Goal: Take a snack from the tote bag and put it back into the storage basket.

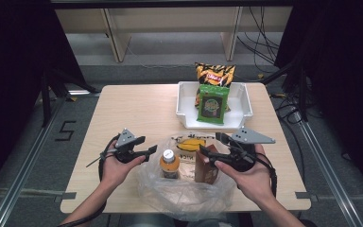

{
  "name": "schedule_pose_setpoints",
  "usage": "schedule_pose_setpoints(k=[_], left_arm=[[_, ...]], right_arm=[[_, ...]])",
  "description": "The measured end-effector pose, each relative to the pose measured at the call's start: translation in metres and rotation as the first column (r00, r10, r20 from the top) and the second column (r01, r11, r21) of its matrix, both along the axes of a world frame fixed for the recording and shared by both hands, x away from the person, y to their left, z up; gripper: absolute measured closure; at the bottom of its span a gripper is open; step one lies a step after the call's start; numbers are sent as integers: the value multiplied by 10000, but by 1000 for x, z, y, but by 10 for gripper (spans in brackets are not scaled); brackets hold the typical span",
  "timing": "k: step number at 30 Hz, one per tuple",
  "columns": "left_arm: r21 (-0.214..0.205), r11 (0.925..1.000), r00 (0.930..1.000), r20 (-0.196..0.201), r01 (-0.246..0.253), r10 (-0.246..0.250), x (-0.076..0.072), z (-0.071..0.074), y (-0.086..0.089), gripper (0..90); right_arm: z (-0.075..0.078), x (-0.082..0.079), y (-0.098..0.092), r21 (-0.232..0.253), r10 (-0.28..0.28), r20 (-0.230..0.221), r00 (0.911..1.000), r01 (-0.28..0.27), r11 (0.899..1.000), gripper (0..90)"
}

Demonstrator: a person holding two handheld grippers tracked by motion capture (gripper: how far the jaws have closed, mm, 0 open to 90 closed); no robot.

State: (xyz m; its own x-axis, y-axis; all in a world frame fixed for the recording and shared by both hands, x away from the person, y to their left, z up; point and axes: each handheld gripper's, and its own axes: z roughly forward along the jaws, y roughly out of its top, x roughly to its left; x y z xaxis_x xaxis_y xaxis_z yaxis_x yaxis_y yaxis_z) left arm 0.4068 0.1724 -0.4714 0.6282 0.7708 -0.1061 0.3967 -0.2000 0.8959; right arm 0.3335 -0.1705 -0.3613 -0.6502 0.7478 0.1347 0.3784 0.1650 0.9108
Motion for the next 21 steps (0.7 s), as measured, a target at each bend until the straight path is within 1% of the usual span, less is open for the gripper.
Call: schedule_pose_setpoints(k=[1,2,3,4,5,6,7,8,9,10,11,12,13,14,15,16,17,19,20,21], left_arm=[[25,10000,10000,21,7,-7,0,0,0,349],[24,10000,10000,29,3,-3,0,0,0,349],[23,10000,10000,27,2,-2,0,0,0,348],[23,10000,10000,27,0,0,0,0,0,349],[26,10000,10000,25,2,-2,0,0,0,349],[29,10000,10000,24,5,-5,0,0,1,349],[43,10000,10000,17,-1,1,0,0,1,349],[41,10000,10000,18,1,-1,0,0,1,348],[27,10000,10000,19,8,-8,0,0,1,349],[27,10000,10000,21,5,-5,0,0,1,348],[34,10000,10000,27,4,-4,0,0,1,349],[31,10000,10000,28,4,-4,0,0,1,349],[33,10000,10000,24,5,-5,0,0,1,348],[28,10000,10000,20,2,-2,0,0,1,348],[41,10000,10000,21,4,-4,0,0,1,348],[36,10000,10000,14,3,-3,0,0,1,348],[34,10000,10000,17,10,-10,0,0,1,349],[60,10000,10000,6,-4,4,0,0,0,348],[57,10000,10000,7,-1,1,0,0,1,348],[51,10000,10000,8,-3,3,0,0,1,348]], right_arm=[[-1,0,1,74,43,117,9999,-44,10000,285],[-1,1,1,-42,71,267,9996,-70,10000,282],[-1,1,1,-41,32,205,9998,-31,10000,277],[-1,0,2,-16,47,-8,10000,-47,10000,272],[-2,1,3,-44,170,132,9998,-170,9998,267],[-2,0,3,-28,93,124,9999,-93,10000,263],[-2,0,2,-207,93,167,9998,-89,9997,257],[-3,-1,4,-73,54,-19,10000,-55,10000,248],[-4,0,4,-142,142,109,9998,-141,9998,244],[-5,-2,5,-5,180,-141,9997,-180,9998,240],[-6,-2,6,-109,-22,-64,10000,22,9999,238],[-6,-1,4,-299,192,182,9996,-187,9994,236],[-7,-2,6,-202,54,95,9999,-52,9998,234],[-8,-2,5,-309,124,195,9997,-118,9995,232],[-8,-4,7,-91,13,-135,9999,-15,10000,230],[-9,-3,7,-163,178,-87,9998,-179,9997,228],[-10,-3,7,-224,156,-78,9998,-157,9996,225],[-11,-3,8,-195,276,-76,9996,-278,9994,217],[-11,-3,8,-316,119,37,9999,-117,9994,214],[-12,-3,8,-234,190,71,9998,-188,9995,211]])
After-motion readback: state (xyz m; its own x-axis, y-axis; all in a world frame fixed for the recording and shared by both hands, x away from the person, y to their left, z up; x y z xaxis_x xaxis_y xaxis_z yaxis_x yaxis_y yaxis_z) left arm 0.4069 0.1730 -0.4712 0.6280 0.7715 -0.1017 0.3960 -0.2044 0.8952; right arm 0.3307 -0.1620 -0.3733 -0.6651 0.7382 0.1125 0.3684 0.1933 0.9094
